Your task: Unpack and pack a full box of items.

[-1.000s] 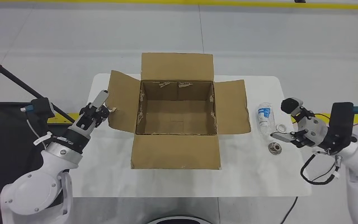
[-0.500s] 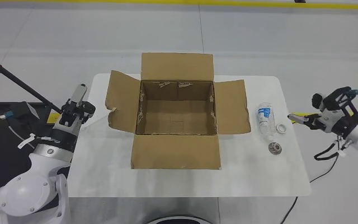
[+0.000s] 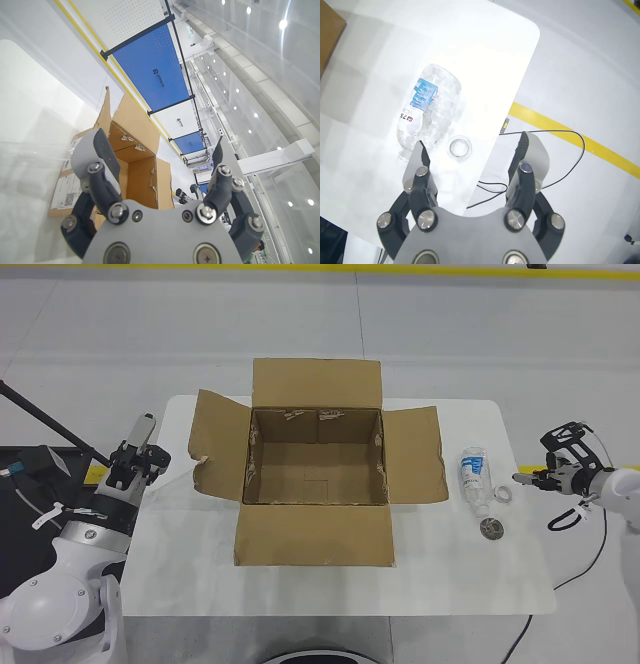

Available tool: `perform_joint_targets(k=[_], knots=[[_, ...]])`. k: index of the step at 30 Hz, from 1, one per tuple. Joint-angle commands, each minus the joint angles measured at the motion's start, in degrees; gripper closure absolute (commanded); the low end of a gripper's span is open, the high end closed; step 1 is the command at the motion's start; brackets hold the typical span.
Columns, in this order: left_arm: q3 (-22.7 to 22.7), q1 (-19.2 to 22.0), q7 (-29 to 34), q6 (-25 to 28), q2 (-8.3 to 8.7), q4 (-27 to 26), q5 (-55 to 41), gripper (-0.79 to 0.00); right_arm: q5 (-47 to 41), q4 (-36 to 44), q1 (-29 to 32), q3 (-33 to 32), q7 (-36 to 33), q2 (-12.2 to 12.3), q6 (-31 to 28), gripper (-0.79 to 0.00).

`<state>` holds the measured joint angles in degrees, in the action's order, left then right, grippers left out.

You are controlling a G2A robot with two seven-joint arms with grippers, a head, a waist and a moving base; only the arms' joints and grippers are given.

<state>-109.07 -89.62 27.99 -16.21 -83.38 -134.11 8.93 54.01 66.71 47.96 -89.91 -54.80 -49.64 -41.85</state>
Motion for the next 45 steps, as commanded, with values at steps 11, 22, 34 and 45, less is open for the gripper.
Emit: perform_joint_targets(k=[11,22,34,45], knots=[[0.0,0.0,0.0,0.0,0.00,0.0,0.0,-0.785,3.1,-10.9,-6.7,9.1,-0.1,-0.9,0.2,-0.379],[0.0,0.0,0.0,0.0,0.00,0.0,0.0,-0.785,3.3,-17.5,-10.9,14.4,1.5,-1.9,0.8,-0.348],[0.0,0.0,0.0,0.0,0.00,0.0,0.0,-0.785,3.6,-22.2,-14.0,18.4,2.4,-2.7,1.1,-0.289],[0.0,0.0,0.0,0.0,0.00,0.0,0.0,-0.785,3.7,-25.2,-15.6,20.5,3.1,-3.0,0.9,-0.191]])
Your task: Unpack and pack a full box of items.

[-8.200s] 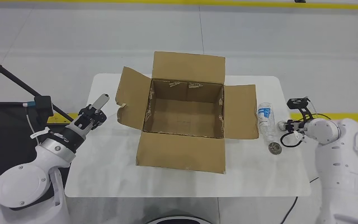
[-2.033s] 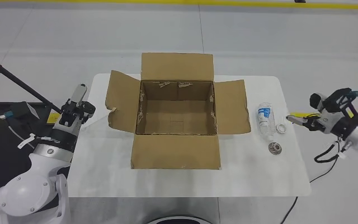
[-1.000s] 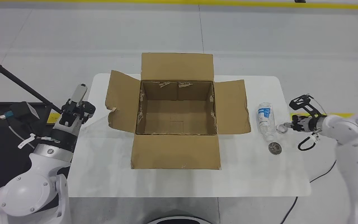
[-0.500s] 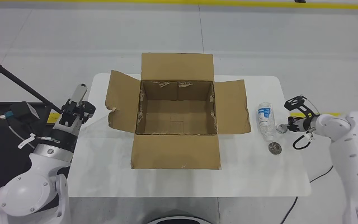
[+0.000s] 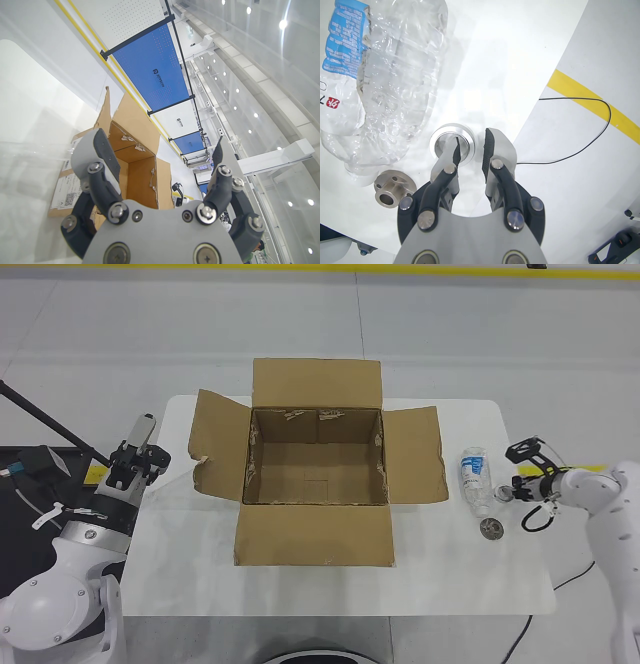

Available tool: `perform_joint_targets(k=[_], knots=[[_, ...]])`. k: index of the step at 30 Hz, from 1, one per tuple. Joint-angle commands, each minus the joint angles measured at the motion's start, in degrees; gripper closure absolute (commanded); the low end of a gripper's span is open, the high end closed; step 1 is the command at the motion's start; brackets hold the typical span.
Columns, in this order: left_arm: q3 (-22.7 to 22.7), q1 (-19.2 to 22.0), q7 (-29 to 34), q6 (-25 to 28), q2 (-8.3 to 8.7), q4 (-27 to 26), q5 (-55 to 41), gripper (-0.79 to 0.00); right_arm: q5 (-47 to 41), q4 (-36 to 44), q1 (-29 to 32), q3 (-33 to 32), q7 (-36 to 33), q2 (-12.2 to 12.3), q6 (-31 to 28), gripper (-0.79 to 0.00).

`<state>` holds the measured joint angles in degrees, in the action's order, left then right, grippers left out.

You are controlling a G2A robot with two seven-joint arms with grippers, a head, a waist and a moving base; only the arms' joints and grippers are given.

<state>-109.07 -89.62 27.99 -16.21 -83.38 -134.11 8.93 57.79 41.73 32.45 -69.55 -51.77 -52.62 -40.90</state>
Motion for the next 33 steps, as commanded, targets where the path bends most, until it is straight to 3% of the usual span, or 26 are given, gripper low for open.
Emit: perform_joint_targets(k=[1,13,15,18,19,27,33], knots=[[0.0,0.0,0.0,0.0,0.00,0.0,0.0,-0.785,-0.1,-0.4,-0.2,0.4,0.1,-0.1,-0.1,-0.197],[0.0,0.0,0.0,0.0,0.00,0.0,0.0,-0.785,0.4,-2.4,-1.5,2.8,0.0,-0.5,0.0,-0.209],[0.0,0.0,0.0,0.0,0.00,0.0,0.0,-0.785,0.4,-2.8,-1.8,3.2,0.1,-0.6,0.2,-0.185],[0.0,0.0,0.0,0.0,0.00,0.0,0.0,-0.785,0.3,-3.3,-2.2,3.6,0.4,-0.7,0.3,-0.015],[0.0,0.0,0.0,0.0,0.00,0.0,0.0,-0.785,0.3,-3.4,-2.4,3.7,0.6,-0.7,0.3,0.000],[0.0,0.0,0.0,0.0,0.00,0.0,0.0,-0.785,0.8,-1.6,-3.5,3.0,2.2,0.0,0.7,0.000],[0.0,0.0,0.0,0.0,0.00,0.0,0.0,-0.785,0.7,6.9,-2.4,0.3,4.3,1.2,2.1,0.000]])
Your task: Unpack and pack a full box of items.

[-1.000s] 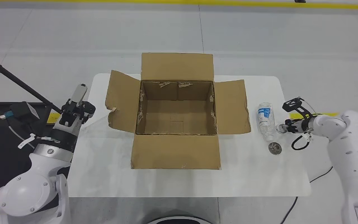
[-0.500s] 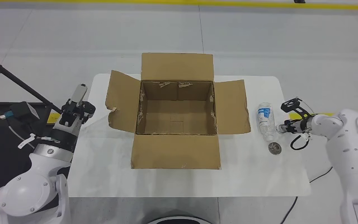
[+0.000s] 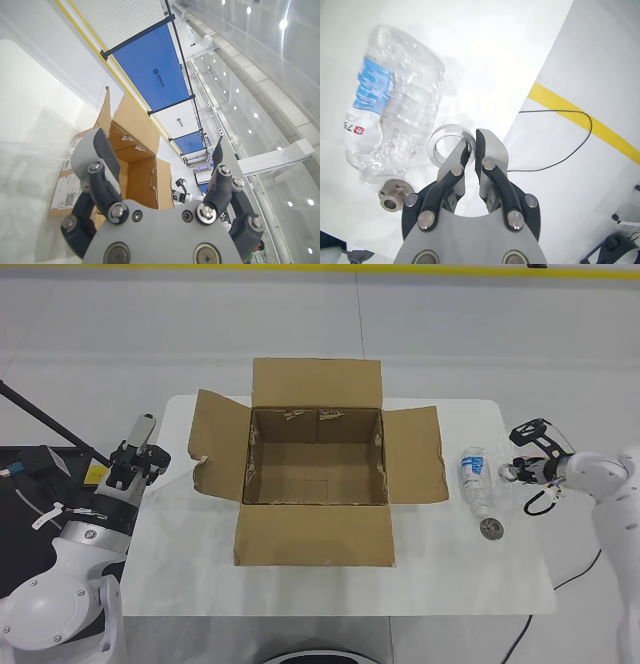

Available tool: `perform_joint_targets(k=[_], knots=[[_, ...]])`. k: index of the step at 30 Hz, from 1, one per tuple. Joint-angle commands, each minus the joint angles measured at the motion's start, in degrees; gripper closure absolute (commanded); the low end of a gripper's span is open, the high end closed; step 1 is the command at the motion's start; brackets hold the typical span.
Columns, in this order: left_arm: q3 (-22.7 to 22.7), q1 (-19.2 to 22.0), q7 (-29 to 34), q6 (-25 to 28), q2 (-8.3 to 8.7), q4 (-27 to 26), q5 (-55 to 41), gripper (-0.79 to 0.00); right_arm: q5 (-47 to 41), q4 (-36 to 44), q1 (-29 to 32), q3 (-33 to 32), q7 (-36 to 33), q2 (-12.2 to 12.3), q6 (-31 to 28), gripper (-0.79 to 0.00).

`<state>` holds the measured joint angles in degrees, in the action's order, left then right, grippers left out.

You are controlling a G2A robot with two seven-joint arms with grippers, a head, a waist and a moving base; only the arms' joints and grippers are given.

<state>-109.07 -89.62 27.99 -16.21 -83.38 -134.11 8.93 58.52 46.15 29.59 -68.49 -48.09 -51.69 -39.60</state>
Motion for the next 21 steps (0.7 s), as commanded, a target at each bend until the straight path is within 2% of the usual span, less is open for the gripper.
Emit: perform_joint_targets(k=[1,9,14,18,21], knots=[[0.0,0.0,0.0,0.0,0.00,0.0,0.0,-0.785,-0.3,4.8,1.0,-1.4,0.9,0.5,1.5,0.000],[0.0,0.0,0.0,0.0,0.00,0.0,0.0,-0.785,-3.6,29.3,8.9,-5.8,0.3,2.0,5.8,0.000],[0.0,0.0,0.0,0.0,0.00,0.0,0.0,-0.785,-6.3,43.1,13.4,-6.5,0.9,2.2,8.0,0.000],[0.0,0.0,0.0,0.0,0.00,0.0,0.0,-0.785,-7.1,51.1,14.9,-5.5,2.0,2.0,10.2,0.000],[0.0,0.0,0.0,0.0,0.00,0.0,0.0,-0.785,-6.1,54.0,15.7,-5.6,3.3,1.9,12.7,0.000]])
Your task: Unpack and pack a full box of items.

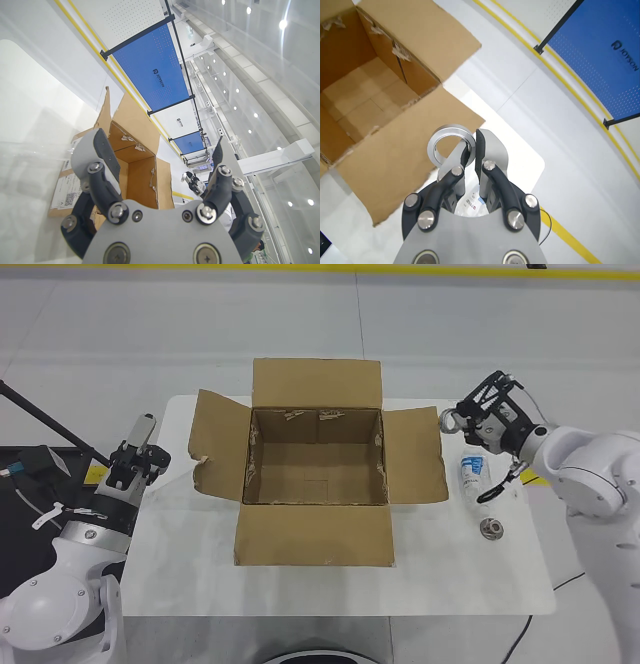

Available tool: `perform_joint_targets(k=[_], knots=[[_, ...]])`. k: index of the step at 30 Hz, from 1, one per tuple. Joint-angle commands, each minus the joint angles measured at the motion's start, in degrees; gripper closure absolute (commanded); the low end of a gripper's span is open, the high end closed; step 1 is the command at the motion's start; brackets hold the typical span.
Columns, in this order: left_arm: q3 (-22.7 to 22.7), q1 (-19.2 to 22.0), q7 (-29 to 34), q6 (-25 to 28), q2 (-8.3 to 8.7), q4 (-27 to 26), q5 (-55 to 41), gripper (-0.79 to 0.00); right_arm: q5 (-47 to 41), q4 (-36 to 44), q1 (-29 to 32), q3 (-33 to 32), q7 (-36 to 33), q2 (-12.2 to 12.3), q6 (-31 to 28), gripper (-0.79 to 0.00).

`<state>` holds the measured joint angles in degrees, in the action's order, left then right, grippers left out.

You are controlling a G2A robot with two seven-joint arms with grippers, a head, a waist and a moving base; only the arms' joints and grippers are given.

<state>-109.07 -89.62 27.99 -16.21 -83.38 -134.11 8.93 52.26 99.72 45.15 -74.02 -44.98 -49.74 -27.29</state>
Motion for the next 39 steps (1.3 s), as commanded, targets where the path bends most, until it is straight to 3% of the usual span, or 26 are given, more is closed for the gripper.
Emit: perform_joint_targets(k=[1,17,20,23,30,39], knots=[[0.0,0.0,0.0,0.0,0.00,0.0,0.0,-0.785,0.2,0.4,0.1,0.0,0.2,0.0,0.3,0.000],[0.0,0.0,0.0,0.0,0.00,0.0,0.0,-0.785,-0.2,1.0,0.7,0.4,2.2,-0.1,-0.8,0.000],[0.9,-0.2,0.0,0.9,0.23,0.0,1.0,-0.785,0.8,1.2,-0.5,3.0,3.6,-0.4,-3.7,0.000],[2.0,-0.3,0.0,0.9,0.46,0.0,1.9,-0.785,0.8,-0.4,-5.5,8.9,4.2,-1.6,-6.4,0.000],[2.5,-1.3,-1.4,0.8,0.82,0.3,1.7,-0.785,-0.7,-10.7,-22.4,27.5,3.7,-7.6,-10.3,0.000],[0.4,-3.4,-3.5,1.5,1.16,-0.1,-1.3,-0.785,-4.5,-29.6,-37.4,47.5,5.5,-19.3,-13.0,0.000]])
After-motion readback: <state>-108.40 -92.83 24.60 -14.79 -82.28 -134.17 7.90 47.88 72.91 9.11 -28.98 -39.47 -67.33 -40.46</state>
